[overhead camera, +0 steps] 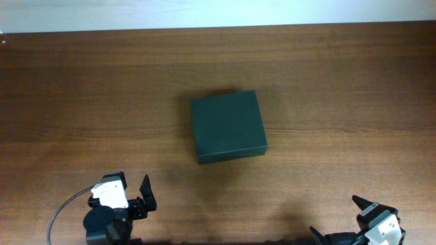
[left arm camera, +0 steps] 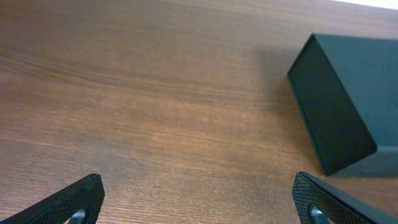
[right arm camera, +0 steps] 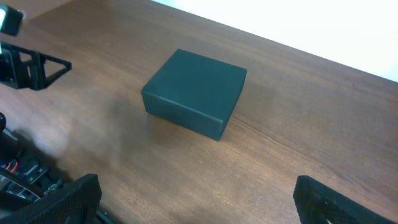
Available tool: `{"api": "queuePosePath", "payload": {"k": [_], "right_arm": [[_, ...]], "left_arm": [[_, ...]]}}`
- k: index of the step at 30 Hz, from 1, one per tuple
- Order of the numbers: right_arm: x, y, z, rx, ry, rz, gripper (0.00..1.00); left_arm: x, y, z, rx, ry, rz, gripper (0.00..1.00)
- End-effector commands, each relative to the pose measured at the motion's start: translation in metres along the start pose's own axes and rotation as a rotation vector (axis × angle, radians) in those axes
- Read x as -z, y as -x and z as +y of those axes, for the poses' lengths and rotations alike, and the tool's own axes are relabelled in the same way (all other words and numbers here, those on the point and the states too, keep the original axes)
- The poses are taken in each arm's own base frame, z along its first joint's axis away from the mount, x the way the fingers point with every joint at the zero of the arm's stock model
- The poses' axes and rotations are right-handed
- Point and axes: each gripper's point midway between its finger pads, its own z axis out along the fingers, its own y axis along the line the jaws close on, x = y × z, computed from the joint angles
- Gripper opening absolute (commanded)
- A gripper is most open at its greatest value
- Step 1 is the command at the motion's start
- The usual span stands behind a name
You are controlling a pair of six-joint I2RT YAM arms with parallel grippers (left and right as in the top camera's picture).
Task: Pack container
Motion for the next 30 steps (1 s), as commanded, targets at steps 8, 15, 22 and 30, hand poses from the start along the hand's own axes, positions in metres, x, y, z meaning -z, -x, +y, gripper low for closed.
{"api": "queuePosePath", "payload": {"k": [8, 15, 22, 30], "right_arm": [[0.0009, -0.0003, -0.0016, 0.004, -0.017, -0.006, 0.99], [0.0009, -0.0003, -0.0016, 0.004, -0.017, -0.006, 0.99], [0.0009, -0.0003, -0.0016, 0.004, -0.017, -0.006, 0.99], [0.0009, -0.0003, -0.0016, 0.004, -0.017, -0.006, 0.99]], "left_arm": [[-0.0121, -0.018, -0.0141, -0.055, -0.076, 0.034, 0.99], [-0.0123, -0.018, -0.0118, -0.068, -0.058, 0.033, 0.99], [-0.0123, -0.0182, -0.012, -0.068, -0.06, 0.034, 0.99], [-0.0123, -0.0182, -0.012, -0.068, -0.06, 0.034, 0.99]]}}
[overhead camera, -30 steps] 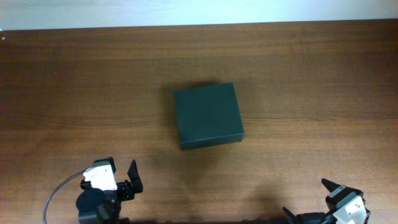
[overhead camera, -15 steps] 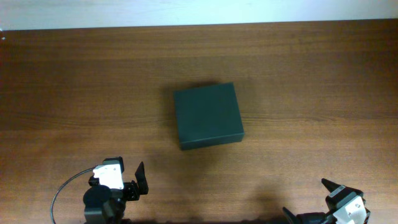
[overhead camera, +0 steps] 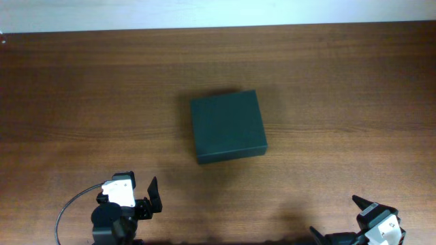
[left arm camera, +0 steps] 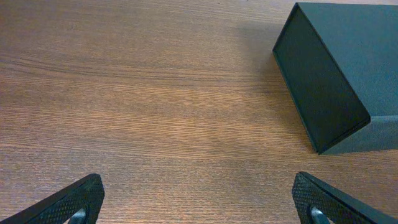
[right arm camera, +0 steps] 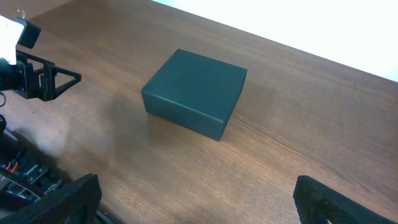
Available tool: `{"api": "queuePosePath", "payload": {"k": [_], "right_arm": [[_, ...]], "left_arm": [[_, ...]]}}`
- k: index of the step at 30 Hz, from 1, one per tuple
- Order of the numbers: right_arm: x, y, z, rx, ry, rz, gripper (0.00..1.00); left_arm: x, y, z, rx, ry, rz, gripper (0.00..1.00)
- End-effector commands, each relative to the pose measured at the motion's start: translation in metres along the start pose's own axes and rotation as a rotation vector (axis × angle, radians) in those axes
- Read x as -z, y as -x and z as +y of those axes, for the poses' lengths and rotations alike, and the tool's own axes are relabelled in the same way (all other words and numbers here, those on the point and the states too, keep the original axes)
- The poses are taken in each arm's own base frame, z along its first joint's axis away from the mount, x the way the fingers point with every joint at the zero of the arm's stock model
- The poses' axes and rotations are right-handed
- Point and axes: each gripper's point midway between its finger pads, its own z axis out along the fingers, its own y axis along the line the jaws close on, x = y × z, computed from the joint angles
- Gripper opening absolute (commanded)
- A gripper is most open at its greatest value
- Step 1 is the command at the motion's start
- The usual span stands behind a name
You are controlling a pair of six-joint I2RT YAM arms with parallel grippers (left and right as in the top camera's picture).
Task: Pack container
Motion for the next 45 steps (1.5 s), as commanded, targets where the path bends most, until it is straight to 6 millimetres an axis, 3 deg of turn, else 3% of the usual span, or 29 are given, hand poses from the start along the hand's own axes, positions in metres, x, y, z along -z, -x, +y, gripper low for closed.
{"api": "queuePosePath", "payload": {"k": [1, 11, 15, 19, 22, 30, 35, 40, 45], "right_arm": [[0.001, 0.0, -0.002, 0.005, -0.016, -0.006, 0.99], [0.001, 0.001, -0.002, 0.019, -0.019, -0.009, 0.99], [-0.001, 0.005, -0.014, 0.031, -0.077, -0.023, 0.99], [-0.013, 0.001, -0.032, 0.035, -0.15, -0.02, 0.99], [-0.033, -0.007, -0.046, 0.042, -0.19, -0.029, 0.99], [-0.1, -0.063, -0.076, 0.036, -0.245, -0.003, 0.99], [-0.132, -0.108, -0.08, 0.015, -0.238, 0.046, 0.99], [-0.146, -0.138, -0.088, -0.066, -0.271, 0.072, 0.99], [-0.149, -0.153, -0.097, -0.149, -0.321, 0.083, 0.99]], "left_arm": [[-0.001, -0.001, 0.001, -0.019, 0.002, -0.005, 0.99], [-0.001, -0.001, 0.001, -0.019, 0.003, -0.006, 0.99], [-0.001, -0.001, 0.001, -0.019, 0.002, -0.005, 0.99], [-0.001, -0.001, 0.001, -0.019, 0.002, -0.005, 0.99], [-0.001, -0.001, 0.001, -0.019, 0.002, -0.005, 0.99], [-0.001, -0.001, 0.001, -0.019, 0.002, -0.005, 0.99], [-0.001, -0.001, 0.001, -0.019, 0.002, -0.005, 0.99], [-0.001, -0.001, 0.001, -0.019, 0.002, -0.005, 0.99], [-0.001, -0.001, 0.001, -0.019, 0.002, -0.005, 0.99]]}}
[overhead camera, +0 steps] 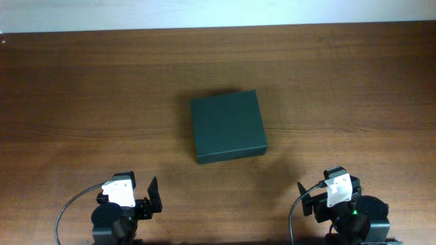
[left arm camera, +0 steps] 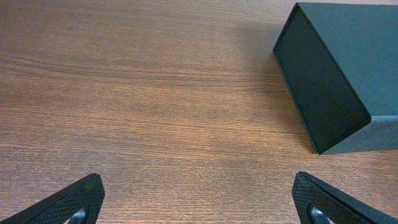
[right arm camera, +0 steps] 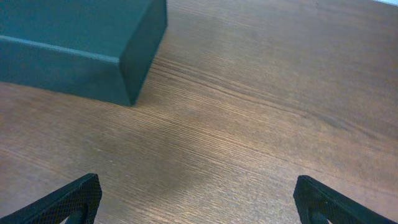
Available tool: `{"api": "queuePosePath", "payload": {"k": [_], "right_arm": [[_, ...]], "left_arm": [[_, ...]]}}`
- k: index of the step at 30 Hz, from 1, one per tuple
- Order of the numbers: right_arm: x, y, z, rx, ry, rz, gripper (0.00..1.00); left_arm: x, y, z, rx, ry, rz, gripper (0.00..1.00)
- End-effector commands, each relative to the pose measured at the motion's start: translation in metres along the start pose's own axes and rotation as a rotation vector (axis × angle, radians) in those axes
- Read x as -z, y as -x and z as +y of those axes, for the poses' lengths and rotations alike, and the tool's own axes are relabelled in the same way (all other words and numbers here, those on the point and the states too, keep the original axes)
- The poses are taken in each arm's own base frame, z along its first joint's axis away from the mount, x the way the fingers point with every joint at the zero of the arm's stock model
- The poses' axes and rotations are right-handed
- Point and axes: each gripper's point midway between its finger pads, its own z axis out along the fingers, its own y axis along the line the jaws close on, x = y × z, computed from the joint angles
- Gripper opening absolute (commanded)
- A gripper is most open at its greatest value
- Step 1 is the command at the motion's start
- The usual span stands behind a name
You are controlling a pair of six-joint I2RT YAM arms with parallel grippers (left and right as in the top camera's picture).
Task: Pack container
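Observation:
A closed dark green box (overhead camera: 227, 126) lies near the middle of the wooden table (overhead camera: 82, 88). My left gripper (left arm camera: 198, 200) is open near the front edge, with the box (left arm camera: 339, 68) ahead and to its right. My right gripper (right arm camera: 198, 200) is open too, at the front right, and the box's corner (right arm camera: 81, 43) shows at its upper left. Neither gripper holds or touches anything. In the overhead view the left gripper (overhead camera: 129, 197) and right gripper (overhead camera: 327, 197) sit at the bottom.
A pale wall band (overhead camera: 218, 12) runs along the table's far edge. A grey cable (overhead camera: 68, 207) curves beside the left arm. Nothing else lies on the wood.
My right arm has moved left and forward from the bottom right corner; its camera now looks down at the table by the box's corner. The left arm and box are unchanged.
At first both grippers were open at the front edge, with the box in the middle. Then the left gripper had shifted slightly right and faced the box more squarely. Now the right arm stands closer in. The box stayed put throughout.

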Motion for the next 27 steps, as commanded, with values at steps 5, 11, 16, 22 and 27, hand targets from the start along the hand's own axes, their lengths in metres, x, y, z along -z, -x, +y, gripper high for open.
{"api": "queuePosePath", "payload": {"k": [5, 11, 16, 22, 27], "right_arm": [[-0.01, -0.017, -0.007, -0.075, -0.04, 0.031, 0.99], [-0.019, -0.028, -0.013, -0.205, -0.074, 0.045, 0.99], [-0.028, -0.033, -0.014, -0.267, -0.077, 0.037, 0.99], [-0.029, -0.033, -0.014, -0.266, -0.078, 0.037, 0.99], [-0.029, -0.033, -0.014, -0.266, -0.078, 0.037, 0.99]], "left_arm": [[-0.001, -0.001, 0.0, -0.019, 0.003, -0.003, 0.99], [-0.001, -0.001, 0.001, -0.019, 0.003, -0.003, 0.99], [-0.001, -0.001, 0.0, -0.019, 0.003, -0.003, 0.99], [-0.001, -0.001, 0.0, -0.019, 0.003, -0.003, 0.99], [-0.001, -0.001, 0.001, -0.019, 0.003, -0.003, 0.99]]}}
